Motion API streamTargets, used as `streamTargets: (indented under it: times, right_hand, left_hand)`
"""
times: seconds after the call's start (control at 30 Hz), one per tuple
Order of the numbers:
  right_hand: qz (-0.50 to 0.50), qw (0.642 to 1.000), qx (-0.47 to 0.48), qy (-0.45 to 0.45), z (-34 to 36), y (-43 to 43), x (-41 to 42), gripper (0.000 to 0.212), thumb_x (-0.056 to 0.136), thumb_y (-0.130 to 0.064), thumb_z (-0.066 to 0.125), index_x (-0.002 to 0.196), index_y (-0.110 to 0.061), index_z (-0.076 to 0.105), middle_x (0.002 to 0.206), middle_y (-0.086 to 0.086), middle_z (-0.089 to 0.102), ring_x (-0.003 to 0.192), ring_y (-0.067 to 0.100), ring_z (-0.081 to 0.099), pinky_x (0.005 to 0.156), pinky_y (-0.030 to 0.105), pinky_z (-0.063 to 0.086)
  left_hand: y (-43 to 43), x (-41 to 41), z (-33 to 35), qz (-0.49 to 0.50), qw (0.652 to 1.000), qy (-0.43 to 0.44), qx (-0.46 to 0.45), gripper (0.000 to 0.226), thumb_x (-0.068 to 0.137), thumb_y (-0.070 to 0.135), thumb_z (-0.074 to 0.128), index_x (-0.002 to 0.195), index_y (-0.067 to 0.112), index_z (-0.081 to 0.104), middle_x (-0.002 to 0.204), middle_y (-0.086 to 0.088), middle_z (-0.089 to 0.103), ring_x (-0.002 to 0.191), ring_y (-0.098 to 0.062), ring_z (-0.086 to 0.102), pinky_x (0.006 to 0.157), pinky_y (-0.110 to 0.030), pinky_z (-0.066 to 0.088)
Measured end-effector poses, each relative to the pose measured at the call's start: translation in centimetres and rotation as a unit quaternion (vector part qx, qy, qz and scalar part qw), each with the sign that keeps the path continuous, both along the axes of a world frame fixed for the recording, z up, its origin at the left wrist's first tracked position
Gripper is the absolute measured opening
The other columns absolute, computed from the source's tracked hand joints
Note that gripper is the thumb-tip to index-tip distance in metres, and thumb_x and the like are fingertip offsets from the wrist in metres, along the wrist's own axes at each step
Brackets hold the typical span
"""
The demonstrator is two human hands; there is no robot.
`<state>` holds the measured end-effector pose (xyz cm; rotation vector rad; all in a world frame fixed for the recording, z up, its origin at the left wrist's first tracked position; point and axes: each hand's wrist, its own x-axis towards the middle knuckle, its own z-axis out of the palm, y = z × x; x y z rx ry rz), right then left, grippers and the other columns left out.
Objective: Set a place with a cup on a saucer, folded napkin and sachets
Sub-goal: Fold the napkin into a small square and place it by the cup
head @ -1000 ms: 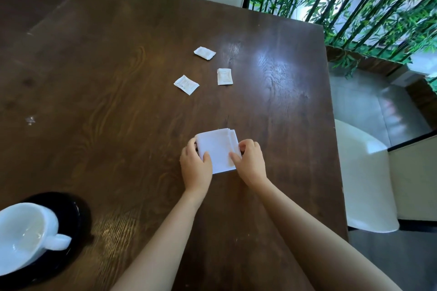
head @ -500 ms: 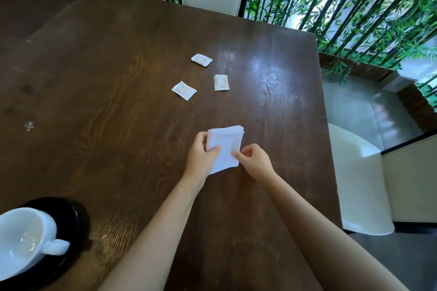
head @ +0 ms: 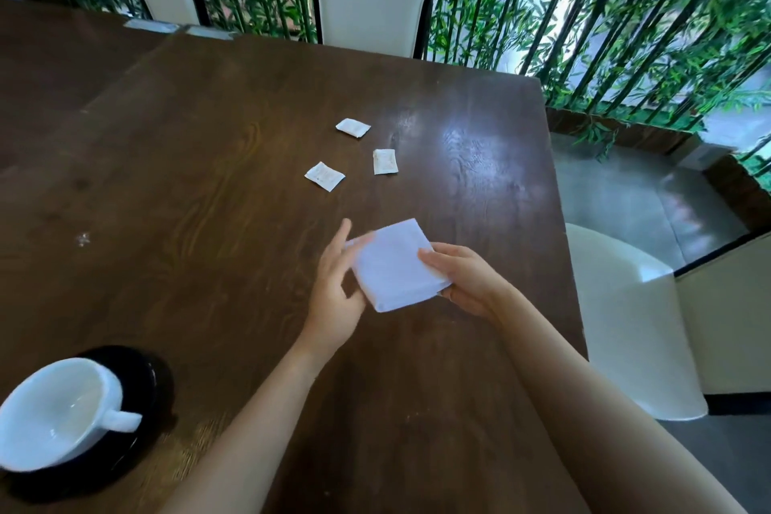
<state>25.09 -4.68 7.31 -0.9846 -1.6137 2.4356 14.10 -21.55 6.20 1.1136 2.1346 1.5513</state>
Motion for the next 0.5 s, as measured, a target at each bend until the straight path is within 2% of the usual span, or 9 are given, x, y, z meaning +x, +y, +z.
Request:
streamTargets:
  times: [0.03,0.07,0.1,0.13,0.17,0.23,0.37,0.4,0.5]
  right_hand:
    - [-0.007,1.000,0.025,0.004,0.0,-0.3,0.0,0.022,0.093,-0.021,0.052,0.108,-0.011,0.065,0.096,0.001,0.074,0.085,0.012,0.070,0.070,0.024,0.057]
    - [-0.019,0.999,0.044,0.005,0.0,-0.8,0.0,0.018,0.093,-0.021,0.053,0.104,-0.015,0.065,0.097,0.001,0.073,0.085,0.012,0.069,0.073,0.025,0.057]
    - [-0.031,0.998,0.059,0.003,0.0,-1.2,-0.1,0.016,0.093,-0.021,0.052,0.102,-0.017,0.064,0.099,0.001,0.071,0.086,0.013,0.067,0.076,0.027,0.055]
    - [-0.042,0.997,0.069,0.001,0.0,-1.6,-0.1,0.015,0.093,-0.020,0.052,0.103,-0.018,0.063,0.100,0.001,0.069,0.086,0.013,0.065,0.077,0.027,0.055]
    - [-0.048,0.996,0.077,0.001,-0.1,-2.0,-0.1,0.017,0.094,-0.020,0.051,0.106,-0.017,0.062,0.101,0.002,0.068,0.087,0.014,0.064,0.076,0.028,0.054]
    - [-0.051,0.994,0.093,-0.004,-0.2,-2.7,0.0,0.024,0.095,-0.020,0.048,0.114,-0.010,0.059,0.104,0.007,0.065,0.090,0.018,0.061,0.078,0.032,0.052]
    - [-0.055,0.987,0.147,-0.036,-0.4,-3.9,0.1,0.031,0.098,-0.022,0.041,0.119,-0.007,0.056,0.113,0.012,0.064,0.097,0.021,0.060,0.089,0.039,0.049]
    - [-0.055,0.985,0.158,-0.047,-0.6,-4.1,0.1,0.031,0.098,-0.023,0.039,0.119,-0.007,0.057,0.112,0.011,0.065,0.095,0.020,0.060,0.086,0.037,0.050]
    - [-0.052,0.986,0.143,-0.065,-1.1,-4.6,0.1,0.030,0.098,-0.023,0.037,0.111,-0.008,0.059,0.090,0.001,0.065,0.073,0.010,0.061,0.057,0.017,0.050]
  left_hand:
    - [0.0,0.5,0.0,0.067,0.989,-0.129,0.020,0.051,0.088,0.008,0.061,0.124,0.041,0.048,0.145,0.007,0.043,0.131,-0.006,0.041,0.106,-0.025,0.039]
    - [0.1,1.0,0.1,0.131,0.952,-0.272,0.048,0.046,0.091,0.008,0.056,0.126,0.037,0.047,0.139,0.005,0.050,0.124,-0.009,0.050,0.098,-0.028,0.048]
    - [0.3,1.5,0.0,0.176,0.901,-0.391,0.065,0.041,0.093,0.011,0.052,0.129,0.029,0.047,0.132,0.000,0.056,0.116,-0.013,0.058,0.089,-0.030,0.053]
    - [0.4,1.8,-0.1,0.191,0.858,-0.471,0.069,0.036,0.095,0.017,0.050,0.131,0.023,0.046,0.126,-0.004,0.061,0.109,-0.017,0.062,0.082,-0.032,0.055]
    - [0.5,2.1,-0.2,0.178,0.836,-0.514,0.065,0.035,0.096,0.025,0.049,0.130,0.018,0.048,0.120,-0.006,0.064,0.104,-0.019,0.064,0.079,-0.033,0.055]
    - [0.5,2.7,0.0,0.127,0.828,-0.543,0.060,0.038,0.094,0.032,0.052,0.125,0.013,0.055,0.114,-0.009,0.067,0.102,-0.023,0.066,0.080,-0.037,0.056]
    - [0.9,3.3,0.2,0.095,0.850,-0.515,0.051,0.036,0.090,0.008,0.058,0.125,0.007,0.052,0.115,-0.012,0.064,0.103,-0.025,0.064,0.082,-0.035,0.056]
    - [0.9,3.4,0.1,0.089,0.851,-0.515,0.058,0.035,0.090,0.005,0.056,0.125,0.008,0.052,0.115,-0.012,0.064,0.104,-0.025,0.064,0.081,-0.033,0.057]
    - [0.3,3.3,-0.6,0.050,0.843,-0.528,0.093,0.034,0.092,0.005,0.052,0.126,0.011,0.052,0.116,-0.011,0.064,0.105,-0.025,0.065,0.078,-0.031,0.059]
